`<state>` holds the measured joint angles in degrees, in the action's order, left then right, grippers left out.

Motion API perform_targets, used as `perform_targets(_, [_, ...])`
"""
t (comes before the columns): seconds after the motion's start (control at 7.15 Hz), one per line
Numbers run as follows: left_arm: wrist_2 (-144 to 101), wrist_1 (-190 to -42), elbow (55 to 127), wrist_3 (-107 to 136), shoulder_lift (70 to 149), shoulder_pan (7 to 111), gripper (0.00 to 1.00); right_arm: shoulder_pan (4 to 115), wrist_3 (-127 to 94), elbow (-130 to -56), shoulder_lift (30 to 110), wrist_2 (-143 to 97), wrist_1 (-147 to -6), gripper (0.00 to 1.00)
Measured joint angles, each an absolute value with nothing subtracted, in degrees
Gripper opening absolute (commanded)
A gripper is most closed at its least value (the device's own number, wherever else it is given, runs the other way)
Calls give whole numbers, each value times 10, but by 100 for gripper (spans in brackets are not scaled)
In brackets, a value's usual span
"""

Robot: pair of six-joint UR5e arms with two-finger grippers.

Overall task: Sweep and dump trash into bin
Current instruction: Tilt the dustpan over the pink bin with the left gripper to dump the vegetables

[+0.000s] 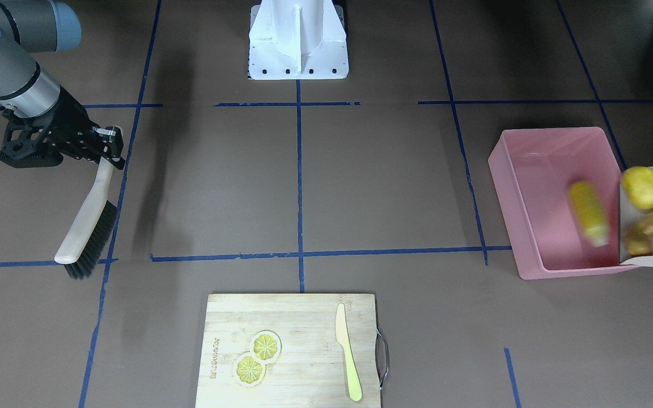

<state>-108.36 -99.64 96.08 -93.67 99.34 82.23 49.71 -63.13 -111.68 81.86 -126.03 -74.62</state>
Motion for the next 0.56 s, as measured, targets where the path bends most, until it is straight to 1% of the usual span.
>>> perform_targets(0.56, [-1072,-991,964,-974,1007,830,6,496,-632,-1117,817,-1260,-746,1])
